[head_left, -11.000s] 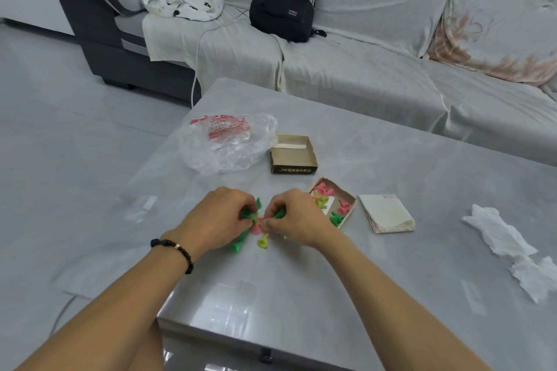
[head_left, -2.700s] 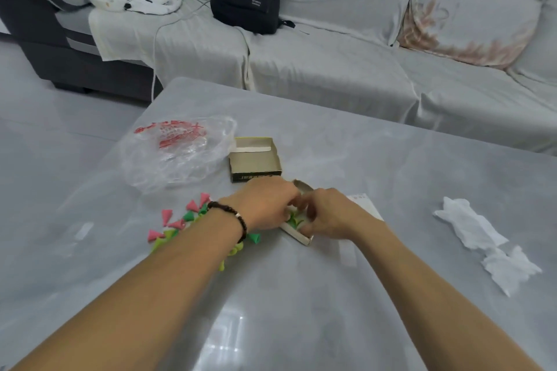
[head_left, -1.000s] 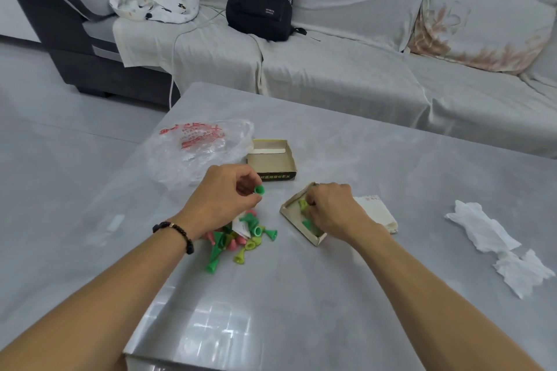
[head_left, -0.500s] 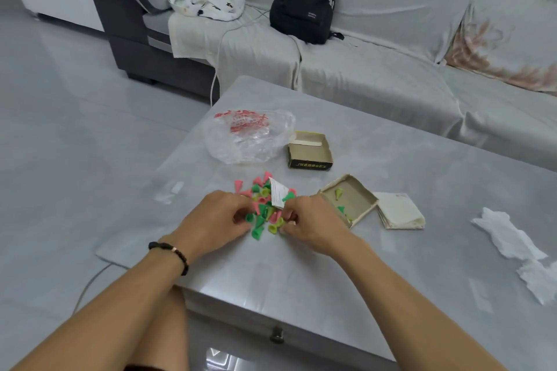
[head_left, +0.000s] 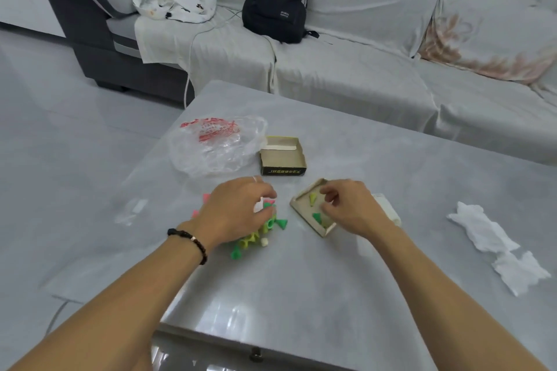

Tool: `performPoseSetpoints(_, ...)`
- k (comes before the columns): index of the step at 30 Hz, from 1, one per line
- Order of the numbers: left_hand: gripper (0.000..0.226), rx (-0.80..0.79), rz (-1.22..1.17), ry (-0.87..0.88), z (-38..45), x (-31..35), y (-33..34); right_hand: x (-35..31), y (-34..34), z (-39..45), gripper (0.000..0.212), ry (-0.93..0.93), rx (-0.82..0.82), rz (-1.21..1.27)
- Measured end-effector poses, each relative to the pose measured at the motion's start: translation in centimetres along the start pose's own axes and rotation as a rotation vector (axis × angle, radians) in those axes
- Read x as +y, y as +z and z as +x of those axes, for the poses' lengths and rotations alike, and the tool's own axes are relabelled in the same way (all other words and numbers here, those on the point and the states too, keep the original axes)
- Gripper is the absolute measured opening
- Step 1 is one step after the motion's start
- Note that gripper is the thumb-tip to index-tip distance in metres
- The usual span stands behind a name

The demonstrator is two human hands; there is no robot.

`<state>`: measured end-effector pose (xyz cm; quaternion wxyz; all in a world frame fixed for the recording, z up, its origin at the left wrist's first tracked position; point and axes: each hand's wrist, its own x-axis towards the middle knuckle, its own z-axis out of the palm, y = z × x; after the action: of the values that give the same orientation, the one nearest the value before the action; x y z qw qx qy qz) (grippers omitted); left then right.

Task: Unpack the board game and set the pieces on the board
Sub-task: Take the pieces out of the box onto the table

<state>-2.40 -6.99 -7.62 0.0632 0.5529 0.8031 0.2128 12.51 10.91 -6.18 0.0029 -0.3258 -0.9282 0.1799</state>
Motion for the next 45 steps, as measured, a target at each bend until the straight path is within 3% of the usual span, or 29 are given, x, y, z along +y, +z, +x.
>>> performPoseSetpoints(4,0.026,-0.09,0.069,0.092,4.4,2.9,1.6,1.2,0.1,0.5,0.057,-0.007,-0.169,-0.012)
performPoseSetpoints(7,0.017,-0.142,0.119,0.135,6.9,4.3,3.0,1.5,0.7,1.4,0.051,-0.077,-0.151,-0.047)
performPoseSetpoints(11,0.032,-0.227,0.174,0.173,9.2,4.5,4.5,2.4,1.0,3.0,0.039,-0.044,-0.205,-0.13)
performPoseSetpoints(15,0.029,-0.315,0.306,0.23,10.6,4.6,5.6,3.4,1.0,3.6,0.02,-0.018,-0.199,-0.095)
performPoseSetpoints(18,0.03,-0.331,0.343,0.235,10.9,4.8,5.8,3.8,1.1,3.6,0.021,-0.011,-0.195,-0.056)
performPoseSetpoints(22,0.031,-0.31,0.304,0.222,10.9,4.5,5.7,3.9,0.6,2.8,0.041,-0.018,-0.239,-0.002)
performPoseSetpoints(25,0.029,-0.235,0.195,0.18,10.3,3.8,5.0,3.0,0.9,2.7,0.049,-0.038,-0.228,-0.095)
performPoseSetpoints(31,0.024,-0.115,0.057,0.096,7.8,2.6,3.9,1.6,1.0,2.7,0.027,-0.142,-0.226,-0.303)
performPoseSetpoints(38,0.026,-0.046,0.038,0.041,5.2,2.4,2.5,2.1,1.1,2.9,0.018,-0.079,-0.172,-0.154)
performPoseSetpoints(41,0.028,-0.033,0.049,0.035,4.6,2.1,2.4,1.5,1.0,2.8,0.022,-0.122,-0.191,-0.073)
performPoseSetpoints(45,0.027,-0.048,0.056,0.022,4.1,2.0,2.5,0.4,2.3,2.6,0.029,-0.209,-0.261,-0.175)
